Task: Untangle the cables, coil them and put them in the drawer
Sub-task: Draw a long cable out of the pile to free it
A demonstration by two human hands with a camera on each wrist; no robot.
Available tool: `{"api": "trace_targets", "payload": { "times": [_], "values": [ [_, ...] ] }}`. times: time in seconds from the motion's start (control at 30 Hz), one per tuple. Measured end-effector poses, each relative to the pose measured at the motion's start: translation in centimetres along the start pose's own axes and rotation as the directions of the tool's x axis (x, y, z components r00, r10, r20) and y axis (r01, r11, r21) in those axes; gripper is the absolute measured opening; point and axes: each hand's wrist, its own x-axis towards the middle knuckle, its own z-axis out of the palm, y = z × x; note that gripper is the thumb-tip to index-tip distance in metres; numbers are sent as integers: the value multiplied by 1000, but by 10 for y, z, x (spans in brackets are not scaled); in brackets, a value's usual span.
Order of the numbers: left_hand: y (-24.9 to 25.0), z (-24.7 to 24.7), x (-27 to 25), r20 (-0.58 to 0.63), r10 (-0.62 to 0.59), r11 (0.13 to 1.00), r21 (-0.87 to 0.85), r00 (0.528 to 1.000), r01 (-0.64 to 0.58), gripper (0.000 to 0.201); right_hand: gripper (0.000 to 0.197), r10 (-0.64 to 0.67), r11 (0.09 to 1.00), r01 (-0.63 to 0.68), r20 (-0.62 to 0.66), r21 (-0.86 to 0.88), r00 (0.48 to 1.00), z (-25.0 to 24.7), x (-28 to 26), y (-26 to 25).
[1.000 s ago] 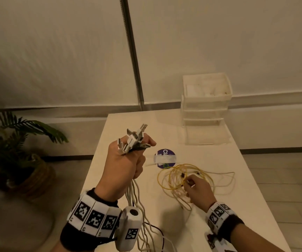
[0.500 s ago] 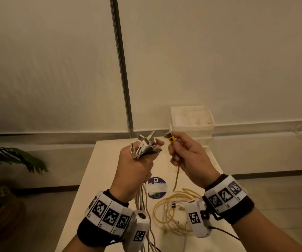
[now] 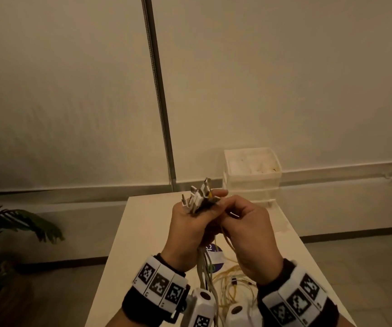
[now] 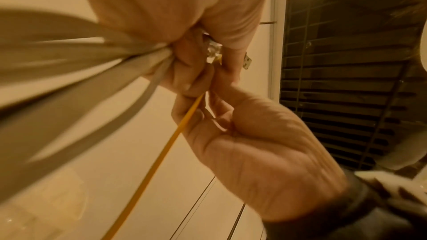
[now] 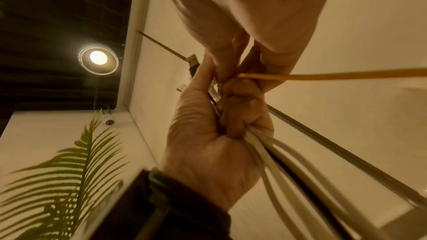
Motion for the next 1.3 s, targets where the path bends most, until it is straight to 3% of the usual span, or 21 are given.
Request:
{"api": "trace_targets", "payload": {
  "times": [0.17, 0.3, 0.37, 0.5, 0.6, 0.67, 0.73, 0.87, 0.9, 0.97, 1.03, 1.13, 1.2, 1.3],
  "values": [
    [-6, 10, 0, -133, 3, 998, 69, 991, 7, 15, 22, -66, 994, 64, -19, -90, 998, 1, 1, 4],
    [-4, 8, -2, -117, 111, 973, 214, 987, -84, 18, 13, -67, 992, 67, 3, -104, 998, 0, 4, 4],
    [5, 4, 3, -153, 169, 968, 214, 974, -134, 20, 6, -45, 987, 57, 80, -150, 996, -4, 4, 5],
    [39, -29, 23, -339, 283, 957, 159, 897, -242, 36, 17, 145, 951, -39, 332, -308, 932, -33, 3, 25],
    [72, -58, 26, -397, 267, 956, -1, 878, -292, 46, 24, 281, 900, -101, 387, -425, 878, -68, 4, 52],
    [91, -74, 20, -371, 247, 951, -83, 895, -296, 48, 28, 318, 864, -115, 353, -491, 880, -89, 6, 67],
    [104, -88, 12, -329, 256, 961, -15, 909, -276, 45, 30, 335, 822, -115, 310, -557, 890, -104, 7, 77],
    [90, -77, -5, -19, 159, 965, 214, 987, -151, 34, 32, 324, 800, -81, 315, -594, 892, -103, 13, 77],
    [77, -65, -8, 48, 142, 908, 391, 989, -150, 31, 33, 311, 805, -56, 339, -591, 888, -96, 15, 72],
    [44, -42, -9, 150, 122, 661, 725, 981, -193, 21, 33, 278, 821, -11, 383, -571, 881, -81, 18, 59],
    [16, -25, -8, 203, 71, 543, 814, 977, -208, 5, 33, 232, 846, 23, 407, -532, 884, -68, 23, 44],
    [-8, -23, -3, 111, 37, 581, 806, 993, -112, 16, 34, 211, 901, -34, 370, -433, 905, -62, 28, 26],
    [-12, -20, -4, 117, 10, 620, 778, 993, -98, 14, 34, 195, 925, -50, 356, -378, 914, -63, 30, 18],
    [-11, -12, -6, 91, 0, 762, 645, 996, -59, 11, 32, 150, 923, 3, 366, -386, 918, -63, 31, 14]
  ]
}}
